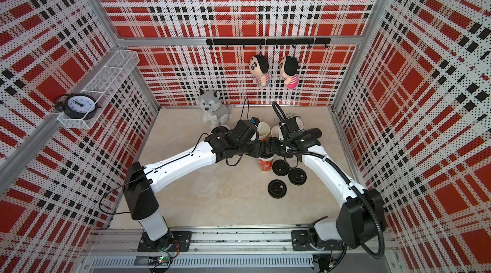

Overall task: Put the leak-proof paper on the milk tea cups
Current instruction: Secure the cup lid on the cup.

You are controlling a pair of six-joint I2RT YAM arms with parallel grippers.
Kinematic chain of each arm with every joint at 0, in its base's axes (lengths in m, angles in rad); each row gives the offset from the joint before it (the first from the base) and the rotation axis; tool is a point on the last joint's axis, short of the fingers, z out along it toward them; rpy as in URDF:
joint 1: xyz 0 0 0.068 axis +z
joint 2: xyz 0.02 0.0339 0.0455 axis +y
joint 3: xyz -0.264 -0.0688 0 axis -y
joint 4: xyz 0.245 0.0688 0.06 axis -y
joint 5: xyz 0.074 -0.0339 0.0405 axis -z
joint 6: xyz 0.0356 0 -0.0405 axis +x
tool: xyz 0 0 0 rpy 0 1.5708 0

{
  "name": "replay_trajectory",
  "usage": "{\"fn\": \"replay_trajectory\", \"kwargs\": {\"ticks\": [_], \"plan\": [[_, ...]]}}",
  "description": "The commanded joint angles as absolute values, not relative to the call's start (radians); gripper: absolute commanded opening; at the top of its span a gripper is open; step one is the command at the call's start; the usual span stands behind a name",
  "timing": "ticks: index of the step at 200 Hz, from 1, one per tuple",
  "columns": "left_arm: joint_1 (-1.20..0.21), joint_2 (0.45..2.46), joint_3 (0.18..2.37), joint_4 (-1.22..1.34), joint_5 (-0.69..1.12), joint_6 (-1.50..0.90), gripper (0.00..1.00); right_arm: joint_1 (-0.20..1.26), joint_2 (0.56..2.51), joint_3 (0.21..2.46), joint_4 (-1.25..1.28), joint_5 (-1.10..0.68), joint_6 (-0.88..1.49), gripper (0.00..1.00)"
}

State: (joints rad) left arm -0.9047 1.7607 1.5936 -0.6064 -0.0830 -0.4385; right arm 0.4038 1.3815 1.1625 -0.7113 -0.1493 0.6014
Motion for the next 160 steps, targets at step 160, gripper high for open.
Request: {"fn": "replay_trajectory", "kwargs": {"ticks": [160], "plan": [[-0.862,1.755,1.517,-0.550,-0.090,-0.485,0.30,0.411,1.381,1.101,-0.876,-0.069,0.596,0.74]]}}
